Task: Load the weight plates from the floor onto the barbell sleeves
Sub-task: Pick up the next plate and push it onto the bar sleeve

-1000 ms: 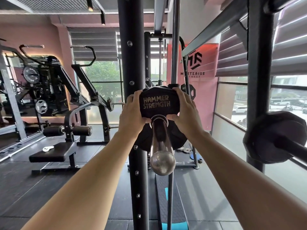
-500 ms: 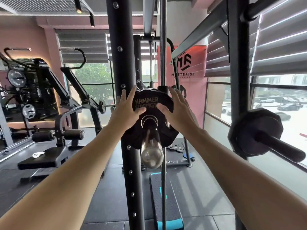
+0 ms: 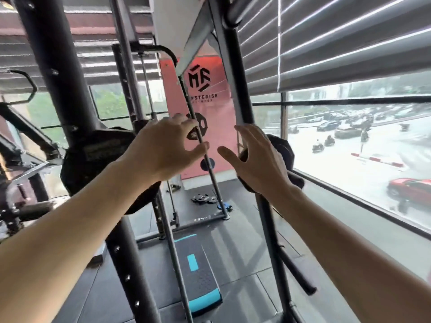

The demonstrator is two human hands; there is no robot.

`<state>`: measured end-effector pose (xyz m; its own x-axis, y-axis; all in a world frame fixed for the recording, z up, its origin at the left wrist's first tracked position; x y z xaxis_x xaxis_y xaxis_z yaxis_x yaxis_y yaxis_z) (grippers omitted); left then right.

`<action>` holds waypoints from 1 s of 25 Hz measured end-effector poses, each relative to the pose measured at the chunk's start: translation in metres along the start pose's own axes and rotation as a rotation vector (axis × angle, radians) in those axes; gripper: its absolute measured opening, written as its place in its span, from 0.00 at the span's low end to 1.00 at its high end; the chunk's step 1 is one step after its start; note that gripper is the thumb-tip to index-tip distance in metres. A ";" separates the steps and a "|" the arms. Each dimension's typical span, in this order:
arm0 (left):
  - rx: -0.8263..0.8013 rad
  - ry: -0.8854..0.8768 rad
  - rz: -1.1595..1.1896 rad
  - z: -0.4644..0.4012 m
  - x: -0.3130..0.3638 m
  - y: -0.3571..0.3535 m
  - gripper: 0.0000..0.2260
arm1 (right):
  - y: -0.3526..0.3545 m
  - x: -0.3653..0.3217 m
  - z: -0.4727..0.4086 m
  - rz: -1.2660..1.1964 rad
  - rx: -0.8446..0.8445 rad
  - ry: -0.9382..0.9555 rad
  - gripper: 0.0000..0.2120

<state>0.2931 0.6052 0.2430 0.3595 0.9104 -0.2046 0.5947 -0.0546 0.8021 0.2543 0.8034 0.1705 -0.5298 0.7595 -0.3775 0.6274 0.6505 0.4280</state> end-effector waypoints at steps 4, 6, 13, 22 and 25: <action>0.010 -0.076 0.052 -0.033 0.099 -0.028 0.35 | 0.069 0.075 0.029 0.051 0.058 -0.045 0.36; -0.001 -0.113 0.072 -0.052 0.161 -0.050 0.37 | 0.104 0.124 0.048 0.101 0.068 -0.096 0.36; -0.112 -0.311 0.129 -0.109 0.357 -0.126 0.36 | 0.212 0.279 0.129 0.241 0.067 -0.330 0.37; -0.308 -0.452 0.273 -0.126 0.509 -0.255 0.33 | 0.272 0.409 0.239 0.368 0.000 -0.706 0.33; -0.408 -0.485 0.327 -0.132 0.545 -0.320 0.33 | 0.279 0.450 0.274 0.438 -0.058 -0.840 0.31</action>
<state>0.2041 1.1728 -0.0510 0.8095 0.5832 -0.0681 0.1192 -0.0497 0.9916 0.3473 1.3239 -0.1051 0.3445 0.6948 -0.6313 0.6319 0.3257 0.7033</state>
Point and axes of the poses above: each hand's wrist, its own z-axis away from the middle knuckle, its own y-axis out of the back of the hand, x = y × z, the point moved 2 cm from there along -z, towards the middle knuckle, and after that the axes turned 4 degrees about -z, right-handed, at the moved point
